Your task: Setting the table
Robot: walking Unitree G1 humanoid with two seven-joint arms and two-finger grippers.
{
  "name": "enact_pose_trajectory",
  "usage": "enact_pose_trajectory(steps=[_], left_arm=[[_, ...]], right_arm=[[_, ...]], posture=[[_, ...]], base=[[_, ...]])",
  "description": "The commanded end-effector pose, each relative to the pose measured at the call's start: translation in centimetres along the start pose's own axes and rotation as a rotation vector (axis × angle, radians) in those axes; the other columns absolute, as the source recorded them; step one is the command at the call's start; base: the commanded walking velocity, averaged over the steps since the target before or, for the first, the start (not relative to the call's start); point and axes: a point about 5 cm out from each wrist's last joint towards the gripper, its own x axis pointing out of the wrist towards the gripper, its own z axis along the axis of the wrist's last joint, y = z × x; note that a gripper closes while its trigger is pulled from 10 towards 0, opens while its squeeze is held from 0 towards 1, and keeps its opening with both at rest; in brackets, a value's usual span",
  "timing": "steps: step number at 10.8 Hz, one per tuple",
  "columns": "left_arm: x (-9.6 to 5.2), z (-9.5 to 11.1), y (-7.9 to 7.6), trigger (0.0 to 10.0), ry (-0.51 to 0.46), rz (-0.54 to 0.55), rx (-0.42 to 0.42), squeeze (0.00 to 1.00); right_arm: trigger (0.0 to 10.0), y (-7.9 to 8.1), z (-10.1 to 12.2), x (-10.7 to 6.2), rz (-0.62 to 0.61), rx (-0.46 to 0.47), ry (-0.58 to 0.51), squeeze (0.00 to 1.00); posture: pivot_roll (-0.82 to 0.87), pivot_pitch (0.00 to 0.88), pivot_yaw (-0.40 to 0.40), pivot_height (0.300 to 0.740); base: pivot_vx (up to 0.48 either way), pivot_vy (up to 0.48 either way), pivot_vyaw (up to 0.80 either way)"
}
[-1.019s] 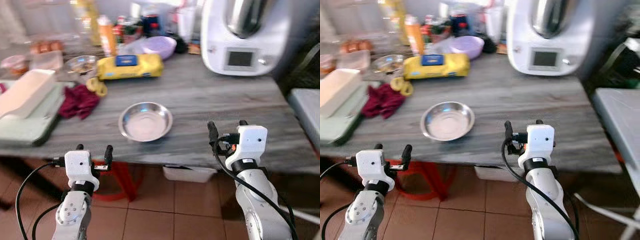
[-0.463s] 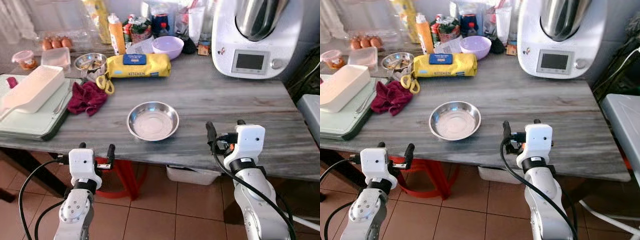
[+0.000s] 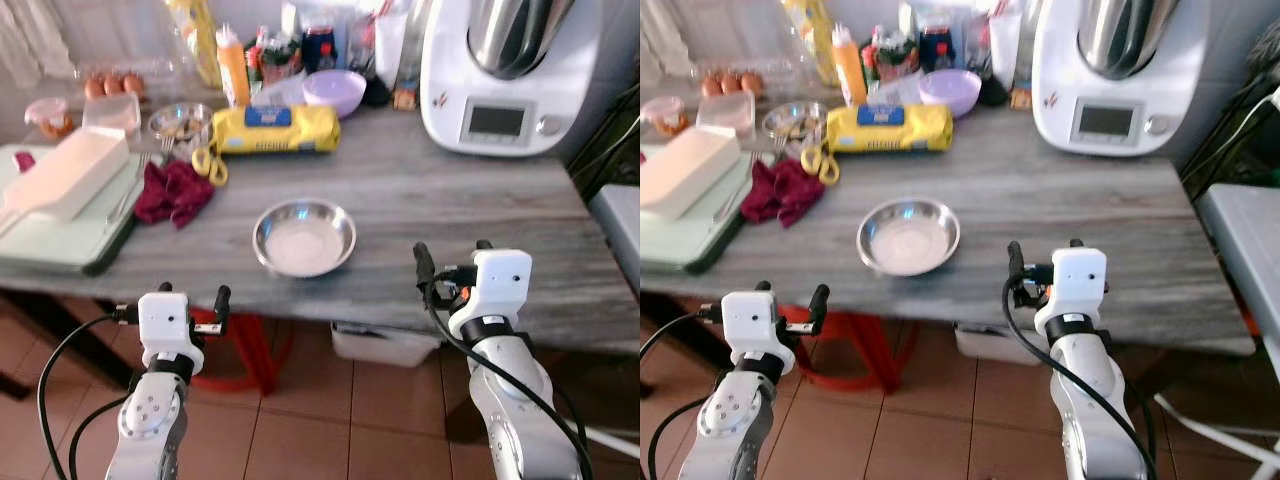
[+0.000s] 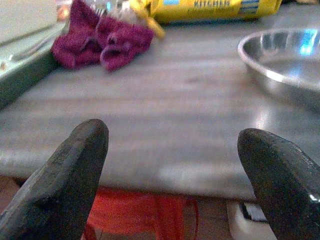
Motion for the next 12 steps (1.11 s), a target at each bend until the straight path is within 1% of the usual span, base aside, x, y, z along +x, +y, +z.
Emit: enact_pose_trajectory(steps=[1,12], left_arm=[[-0.26,-0.22,0.33,10.0,0.018,0.007,0.014,0.0],[-0.35,-0.36,0.32,10.0,0.03,-0.004,0.02,0.0]], right_arm=[[10.0,0.07,-0.02,0.02,0.004,0.009,0.003,0.0],[10.0,-0.02,-0.15,0.41,0.004,0.016,0.009,0.0]], posture=[[-0.03,0.086,0.05,0.74],[-0.02,0.083,0.047,0.74]], base=[[-0.266,0.0,0.0],[-0.249,0.0,0.0]])
